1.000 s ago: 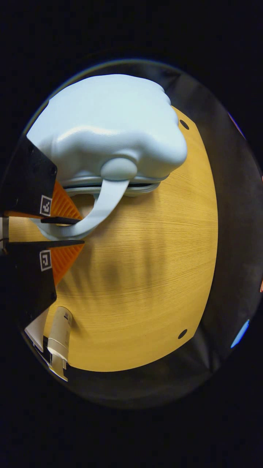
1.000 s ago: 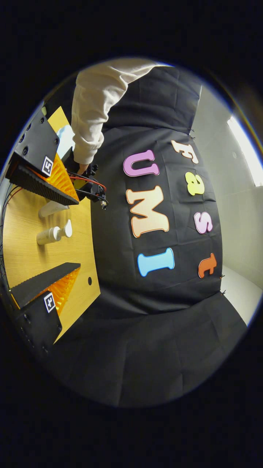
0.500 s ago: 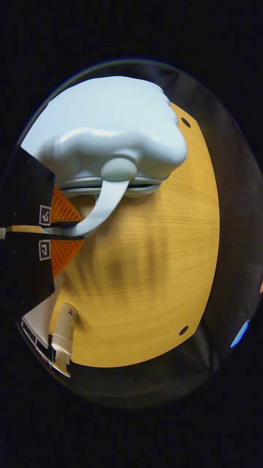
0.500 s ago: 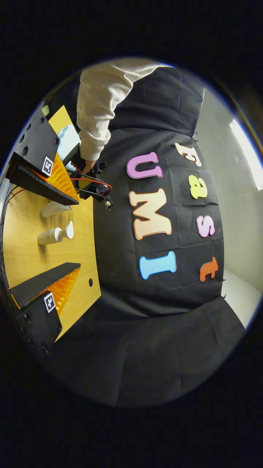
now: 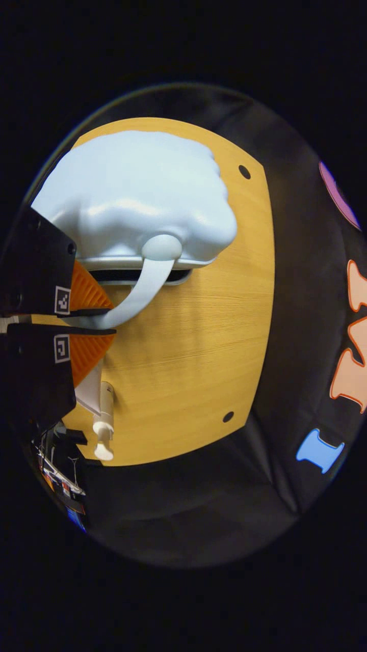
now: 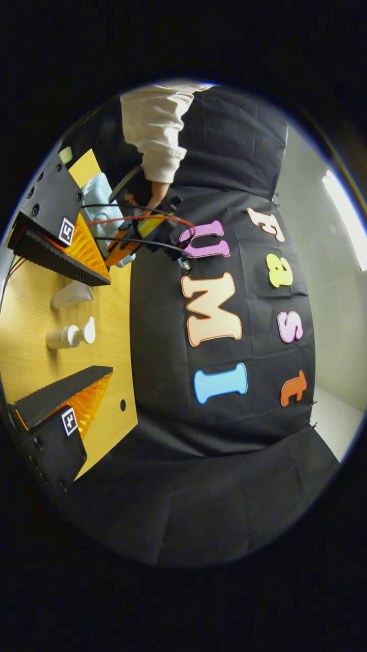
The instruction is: First open the suitcase, pack the skin care products into it, and then close the suitcase.
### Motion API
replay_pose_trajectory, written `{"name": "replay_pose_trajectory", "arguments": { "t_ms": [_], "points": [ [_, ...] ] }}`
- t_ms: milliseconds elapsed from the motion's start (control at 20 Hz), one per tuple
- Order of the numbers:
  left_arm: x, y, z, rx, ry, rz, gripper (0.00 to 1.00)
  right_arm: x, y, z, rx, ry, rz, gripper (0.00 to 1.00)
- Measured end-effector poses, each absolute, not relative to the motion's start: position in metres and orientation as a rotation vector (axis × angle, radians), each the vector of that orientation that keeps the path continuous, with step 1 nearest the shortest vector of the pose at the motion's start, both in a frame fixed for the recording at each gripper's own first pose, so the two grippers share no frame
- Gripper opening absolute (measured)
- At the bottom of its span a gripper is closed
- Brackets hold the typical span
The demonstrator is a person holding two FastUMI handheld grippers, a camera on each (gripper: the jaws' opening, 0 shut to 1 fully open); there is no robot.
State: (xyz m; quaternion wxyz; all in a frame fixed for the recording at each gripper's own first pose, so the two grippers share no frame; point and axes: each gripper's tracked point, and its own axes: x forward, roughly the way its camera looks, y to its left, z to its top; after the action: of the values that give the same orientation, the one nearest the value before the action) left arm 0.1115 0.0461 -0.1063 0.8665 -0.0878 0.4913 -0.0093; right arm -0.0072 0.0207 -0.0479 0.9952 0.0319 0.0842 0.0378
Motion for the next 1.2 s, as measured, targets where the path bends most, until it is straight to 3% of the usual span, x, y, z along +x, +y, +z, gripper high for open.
{"name": "replay_pose_trajectory", "arguments": {
  "t_ms": [350,650,850,1200],
  "points": [
    [0.088,0.128,-0.002,-0.283,0.895,-0.027,0.0,0.028,0.052,-0.049,0.065,0.176,0.131,0.99],
    [0.047,0.256,0.055,-0.198,0.808,0.071,0.0,0.049,0.078,-0.032,0.025,0.134,0.121,0.99],
    [0.015,0.349,0.053,-0.066,0.797,0.179,0.0,0.057,0.098,-0.032,0.01,0.126,0.111,0.99],
    [-0.021,0.45,-0.001,-0.1,0.778,0.215,0.0,0.06,0.118,-0.032,0.042,0.124,0.071,0.99]
  ]
}}
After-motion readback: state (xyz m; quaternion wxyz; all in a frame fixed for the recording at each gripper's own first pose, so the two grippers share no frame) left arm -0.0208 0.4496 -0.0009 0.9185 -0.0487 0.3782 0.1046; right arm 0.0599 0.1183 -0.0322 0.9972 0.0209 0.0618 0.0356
